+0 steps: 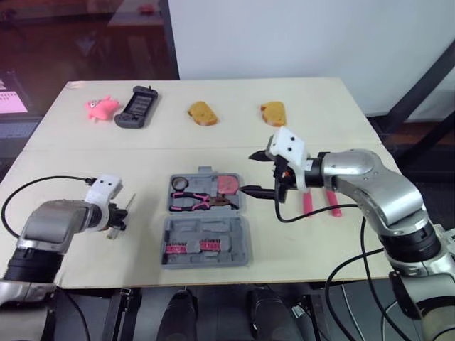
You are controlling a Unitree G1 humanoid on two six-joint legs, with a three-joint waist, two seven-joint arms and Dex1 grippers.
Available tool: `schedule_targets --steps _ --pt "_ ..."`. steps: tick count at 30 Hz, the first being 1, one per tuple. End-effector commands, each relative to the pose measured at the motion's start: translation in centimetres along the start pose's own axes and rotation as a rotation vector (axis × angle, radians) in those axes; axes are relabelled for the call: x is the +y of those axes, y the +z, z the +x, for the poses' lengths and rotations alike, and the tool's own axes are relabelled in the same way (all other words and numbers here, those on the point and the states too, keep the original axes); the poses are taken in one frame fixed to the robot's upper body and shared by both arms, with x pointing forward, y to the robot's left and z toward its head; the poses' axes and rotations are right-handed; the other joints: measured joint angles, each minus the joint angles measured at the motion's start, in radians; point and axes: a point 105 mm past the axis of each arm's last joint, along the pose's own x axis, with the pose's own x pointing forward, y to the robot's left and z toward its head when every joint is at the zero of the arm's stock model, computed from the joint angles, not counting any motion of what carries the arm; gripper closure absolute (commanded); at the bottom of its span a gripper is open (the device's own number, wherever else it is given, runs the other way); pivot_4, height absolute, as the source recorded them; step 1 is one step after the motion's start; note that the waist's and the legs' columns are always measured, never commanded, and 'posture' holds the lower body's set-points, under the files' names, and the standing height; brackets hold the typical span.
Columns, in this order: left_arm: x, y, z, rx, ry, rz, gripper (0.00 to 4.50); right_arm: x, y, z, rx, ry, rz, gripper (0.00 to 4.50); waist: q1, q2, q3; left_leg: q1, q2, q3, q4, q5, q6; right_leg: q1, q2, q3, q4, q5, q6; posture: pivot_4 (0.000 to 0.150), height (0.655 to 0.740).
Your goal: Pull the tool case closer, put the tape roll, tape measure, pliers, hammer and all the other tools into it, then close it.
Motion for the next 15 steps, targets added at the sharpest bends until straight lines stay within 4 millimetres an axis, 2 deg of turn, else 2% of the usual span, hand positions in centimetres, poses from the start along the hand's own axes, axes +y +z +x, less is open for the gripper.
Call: schedule_targets --steps 1,2,7,11,15 --pt "-0.6 -2.0 0.5 0.073 -0.041 -0.064 4.47 0.0 1.1 -0.3 -0.025 -0.004 -0.047 0.00 -0.001 0.000 0.000 0.000 0.000 0.000 0.000 0.000 0.000 0.000 0.000 0.000 0.000 0.000 0.000 0.150 0.7400" --pt "-0.5 -2.2 0.5 0.078 -0.040 -0.074 3.51 0.0 1.1 -0.3 -0.023 -0.005 -0.048 0.00 -0.001 0.000 0.000 0.000 0.000 0.000 0.000 0.000 0.000 0.000 0.000 0.000 0.000 0.000 0.000 0.150 0.7400" --pt "-0.8 -2.3 0.4 0.089 -0.048 -0.082 1.19 -0.2 1.1 -0.4 -0.016 -0.006 -0.053 0.00 -0.002 0.001 -0.001 0.001 0.000 0.000 0.000 0.000 0.000 0.000 0.000 0.000 0.000 0.000 0.000 0.150 0.7400" --pt "-1.0 -2.4 0.4 0.071 -0.059 -0.143 1.19 -0.3 1.2 -0.4 -0.016 -0.004 -0.057 0.00 -0.002 0.001 -0.001 0.001 0.000 0.000 0.000 0.000 0.000 0.000 0.000 0.000 0.001 0.000 0.000 0.150 0.7400" --pt "-0.9 -3.6 0.2 0.079 -0.041 -0.184 1.19 -0.2 1.2 -0.4 -0.016 -0.003 -0.058 0.00 -0.005 0.001 -0.001 0.001 0.000 0.000 0.000 0.000 0.000 0.000 0.000 0.000 0.000 0.000 0.000 0.150 0.7400"
